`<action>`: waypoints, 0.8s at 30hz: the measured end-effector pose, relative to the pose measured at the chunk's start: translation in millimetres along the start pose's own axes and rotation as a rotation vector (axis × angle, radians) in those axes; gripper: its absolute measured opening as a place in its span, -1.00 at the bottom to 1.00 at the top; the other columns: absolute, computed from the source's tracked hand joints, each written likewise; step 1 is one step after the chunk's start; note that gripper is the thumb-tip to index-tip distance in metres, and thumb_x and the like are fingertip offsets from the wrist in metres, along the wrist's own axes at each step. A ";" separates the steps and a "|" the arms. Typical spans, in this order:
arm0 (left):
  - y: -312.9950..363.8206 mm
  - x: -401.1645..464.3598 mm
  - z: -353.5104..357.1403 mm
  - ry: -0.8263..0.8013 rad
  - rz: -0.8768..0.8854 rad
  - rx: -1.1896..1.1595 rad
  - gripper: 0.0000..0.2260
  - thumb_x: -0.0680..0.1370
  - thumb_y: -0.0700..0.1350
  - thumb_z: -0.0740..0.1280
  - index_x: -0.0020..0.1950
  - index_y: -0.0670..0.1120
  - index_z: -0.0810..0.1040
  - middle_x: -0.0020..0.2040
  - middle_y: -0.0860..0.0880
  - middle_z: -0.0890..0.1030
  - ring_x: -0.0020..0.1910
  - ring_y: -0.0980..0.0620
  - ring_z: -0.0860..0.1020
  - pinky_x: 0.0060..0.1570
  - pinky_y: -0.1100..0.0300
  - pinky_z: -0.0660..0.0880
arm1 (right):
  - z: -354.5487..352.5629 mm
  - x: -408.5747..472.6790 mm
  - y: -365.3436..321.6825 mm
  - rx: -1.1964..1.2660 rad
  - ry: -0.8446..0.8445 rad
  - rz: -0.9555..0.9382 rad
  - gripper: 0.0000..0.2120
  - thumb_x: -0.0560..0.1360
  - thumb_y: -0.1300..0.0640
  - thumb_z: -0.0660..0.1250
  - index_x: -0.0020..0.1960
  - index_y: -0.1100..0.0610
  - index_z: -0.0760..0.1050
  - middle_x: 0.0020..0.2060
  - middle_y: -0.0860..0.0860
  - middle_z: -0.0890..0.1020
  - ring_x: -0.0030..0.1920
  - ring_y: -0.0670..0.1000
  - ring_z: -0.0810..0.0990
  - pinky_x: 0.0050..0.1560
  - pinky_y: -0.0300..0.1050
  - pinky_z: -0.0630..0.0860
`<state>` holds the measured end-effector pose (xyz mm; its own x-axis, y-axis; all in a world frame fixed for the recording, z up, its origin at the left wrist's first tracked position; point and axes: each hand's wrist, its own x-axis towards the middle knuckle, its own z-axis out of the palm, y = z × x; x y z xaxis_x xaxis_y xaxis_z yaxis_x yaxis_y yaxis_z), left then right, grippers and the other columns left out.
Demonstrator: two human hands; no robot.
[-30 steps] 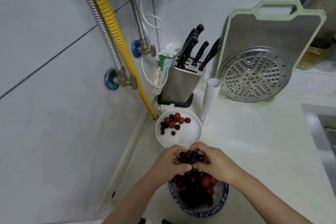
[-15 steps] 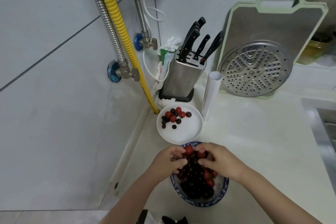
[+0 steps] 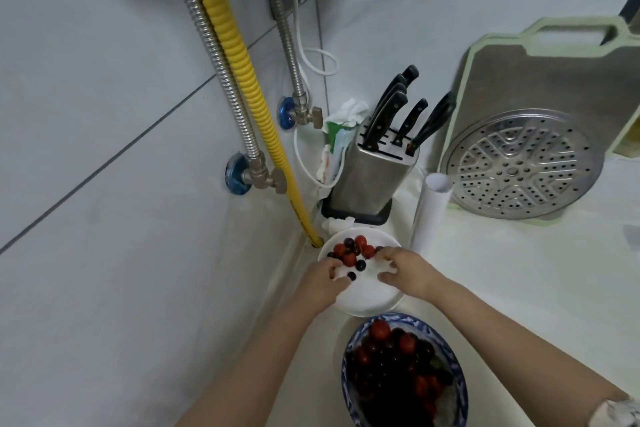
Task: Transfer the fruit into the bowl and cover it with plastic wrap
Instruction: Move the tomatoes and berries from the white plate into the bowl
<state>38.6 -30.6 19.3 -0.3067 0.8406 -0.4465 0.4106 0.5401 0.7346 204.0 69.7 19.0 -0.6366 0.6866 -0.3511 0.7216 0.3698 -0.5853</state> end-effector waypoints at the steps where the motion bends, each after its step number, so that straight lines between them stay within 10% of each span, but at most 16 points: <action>1: 2.1 5.6 -0.1 0.002 0.007 0.032 -0.56 0.53 -0.09 0.33 0.40 -0.09 0.38 0.25 -0.09 0.50 0.14 -0.07 0.53 0.10 0.06 0.53 | -0.6 6.8 0.6 -0.041 -0.012 0.005 -0.55 0.50 0.13 0.31 0.37 0.12 0.34 0.32 0.08 0.45 0.24 0.07 0.47 0.30 -0.17 0.34; 14: 12.3 53.8 15.2 0.011 -0.022 0.356 -0.61 0.49 -0.07 0.33 0.31 -0.02 0.38 0.24 -0.10 0.52 0.12 -0.06 0.54 0.11 0.10 0.51 | 23.3 55.7 5.5 -0.312 -0.007 -0.005 -0.34 0.52 -0.03 0.23 0.52 0.02 0.02 0.44 0.12 0.27 0.42 0.13 0.24 0.43 -0.07 0.18; 24: 10.8 59.8 18.2 -0.025 -0.108 0.235 -0.76 0.53 0.04 0.32 0.13 -0.01 0.40 0.06 -0.04 0.60 -0.10 -0.07 0.60 -0.06 0.02 0.59 | 39.0 60.6 11.8 -0.270 0.028 0.067 -0.34 0.42 -0.14 0.33 0.44 0.00 0.19 0.33 0.11 0.38 0.33 0.12 0.33 0.38 -0.09 0.26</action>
<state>40.3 26.3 -8.7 -0.3394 0.7768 -0.5305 0.5659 0.6191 0.5444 163.3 91.2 -37.6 -0.5798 0.7309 -0.3601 0.8107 0.4736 -0.3442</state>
